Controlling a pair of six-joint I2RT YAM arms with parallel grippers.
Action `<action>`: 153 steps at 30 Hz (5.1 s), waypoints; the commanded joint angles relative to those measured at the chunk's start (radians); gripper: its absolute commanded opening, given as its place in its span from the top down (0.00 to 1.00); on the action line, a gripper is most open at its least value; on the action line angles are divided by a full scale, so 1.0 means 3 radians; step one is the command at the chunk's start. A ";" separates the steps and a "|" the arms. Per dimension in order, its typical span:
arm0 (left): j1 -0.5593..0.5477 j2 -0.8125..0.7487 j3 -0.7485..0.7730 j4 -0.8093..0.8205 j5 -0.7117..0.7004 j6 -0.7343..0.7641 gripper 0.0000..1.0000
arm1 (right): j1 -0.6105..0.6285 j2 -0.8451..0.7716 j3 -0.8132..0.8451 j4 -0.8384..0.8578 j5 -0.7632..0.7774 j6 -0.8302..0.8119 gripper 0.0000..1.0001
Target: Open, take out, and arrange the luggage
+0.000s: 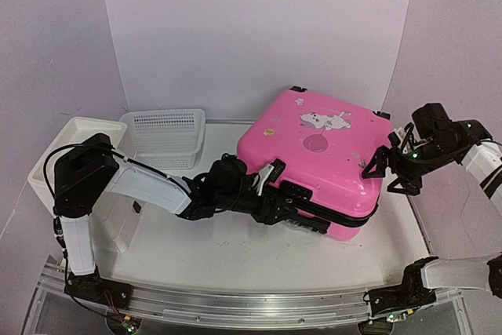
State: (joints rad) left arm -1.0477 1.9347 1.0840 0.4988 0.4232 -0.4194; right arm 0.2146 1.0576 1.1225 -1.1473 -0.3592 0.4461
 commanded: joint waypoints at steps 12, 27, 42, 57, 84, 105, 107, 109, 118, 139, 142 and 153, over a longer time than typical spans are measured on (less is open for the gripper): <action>0.0036 0.0245 0.0027 0.0991 0.0123 -0.0072 0.63 | 0.0008 -0.0064 0.0062 0.0044 -0.0050 0.0007 0.02; 0.0036 0.0377 -0.0073 0.0971 -0.0656 -0.0640 0.64 | 0.0010 -0.0089 0.0079 0.0005 -0.0036 0.0010 0.02; 0.0031 0.0316 -0.0099 0.0749 -0.0888 -0.0583 0.59 | 0.0011 -0.0083 0.0078 0.0003 -0.0045 0.0021 0.02; -0.0066 0.0221 0.0029 0.0254 -0.1641 -0.0487 0.81 | 0.0011 -0.0124 0.0091 -0.0027 -0.0051 0.0016 0.02; -0.0082 0.0012 0.0237 -0.0629 -0.1538 0.0078 1.00 | 0.0125 -0.0429 0.0666 -0.0514 -0.0884 -0.1262 0.02; 0.0146 -0.0175 0.0247 -0.1029 -0.1170 0.0282 1.00 | 0.2769 0.0768 -0.0044 0.1388 0.1315 -0.2495 0.13; 0.0153 -0.0170 0.0267 -0.1028 -0.1109 0.0312 1.00 | 0.2771 0.0816 -0.0231 0.1753 0.1407 -0.2671 0.20; 0.0153 -0.0182 0.0278 -0.1027 -0.1053 0.0297 1.00 | 0.2768 0.0887 -0.0351 0.2073 0.1465 -0.2788 0.27; 0.0205 -0.0185 0.0243 -0.1029 -0.0865 0.0281 1.00 | 0.2770 0.1420 -0.0676 0.3050 0.1934 -0.3242 0.36; 0.0353 -0.0333 -0.0053 -0.1018 -0.0587 0.0258 1.00 | 0.2603 0.1654 -0.1178 0.3762 0.2635 -0.3087 0.41; 0.0357 -0.0288 0.0002 -0.1018 -0.0534 0.0274 1.00 | 0.2603 0.1754 -0.1155 0.3798 0.2935 -0.3201 0.43; 0.0529 -0.0679 -0.0351 -0.1088 -0.1043 0.0502 1.00 | 0.2557 0.1809 -0.1402 0.3921 0.3396 -0.3477 0.66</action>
State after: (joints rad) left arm -0.9447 1.8378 1.0443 0.2749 0.1772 -0.3088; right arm 1.0489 1.5818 0.7513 0.0814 0.4374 -0.5819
